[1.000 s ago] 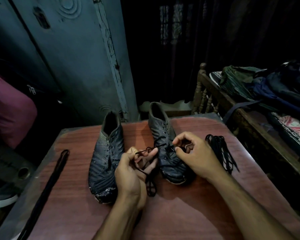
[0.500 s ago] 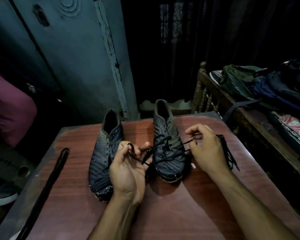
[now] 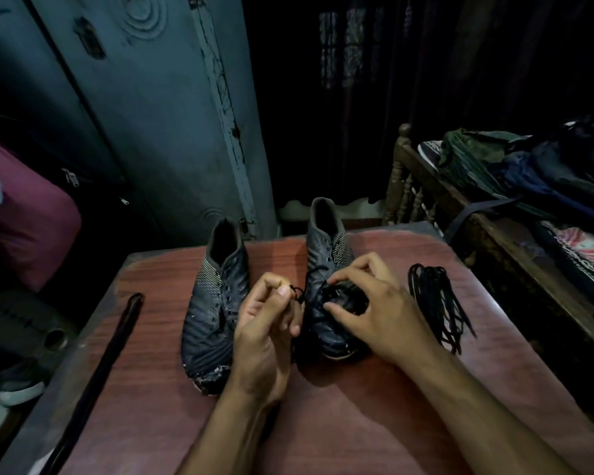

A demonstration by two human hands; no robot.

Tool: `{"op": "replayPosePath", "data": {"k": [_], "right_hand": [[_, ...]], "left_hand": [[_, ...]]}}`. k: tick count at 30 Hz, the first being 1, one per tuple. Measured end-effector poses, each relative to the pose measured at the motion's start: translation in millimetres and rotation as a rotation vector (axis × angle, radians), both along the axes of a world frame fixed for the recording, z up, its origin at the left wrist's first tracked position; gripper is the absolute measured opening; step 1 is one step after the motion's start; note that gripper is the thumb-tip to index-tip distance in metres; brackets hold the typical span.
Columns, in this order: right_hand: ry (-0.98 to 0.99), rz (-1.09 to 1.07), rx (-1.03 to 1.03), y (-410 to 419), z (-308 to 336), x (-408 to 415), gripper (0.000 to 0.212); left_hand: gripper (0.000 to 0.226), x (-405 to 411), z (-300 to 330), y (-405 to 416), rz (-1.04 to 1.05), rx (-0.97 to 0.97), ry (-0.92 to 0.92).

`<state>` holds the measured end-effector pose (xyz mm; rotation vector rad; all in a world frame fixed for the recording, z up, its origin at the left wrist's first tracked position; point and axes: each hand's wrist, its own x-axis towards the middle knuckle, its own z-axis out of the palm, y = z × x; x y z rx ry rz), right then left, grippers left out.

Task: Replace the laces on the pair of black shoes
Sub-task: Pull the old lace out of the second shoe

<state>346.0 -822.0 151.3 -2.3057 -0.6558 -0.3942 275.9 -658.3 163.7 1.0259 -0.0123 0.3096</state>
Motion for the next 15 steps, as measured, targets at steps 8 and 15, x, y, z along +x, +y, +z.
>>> {"op": "replayPosePath", "data": {"k": [8,15], "right_hand": [[-0.031,0.011,0.005,6.4,-1.3,-5.4,0.030],[-0.042,0.007,0.076,7.8,-3.1,-3.5,0.016]], "left_hand": [[0.004,-7.1,-1.2,-4.0,-0.226,0.196,-0.009],[0.014,1.0,-5.0,-4.7,-0.179,0.125,-0.046]]}}
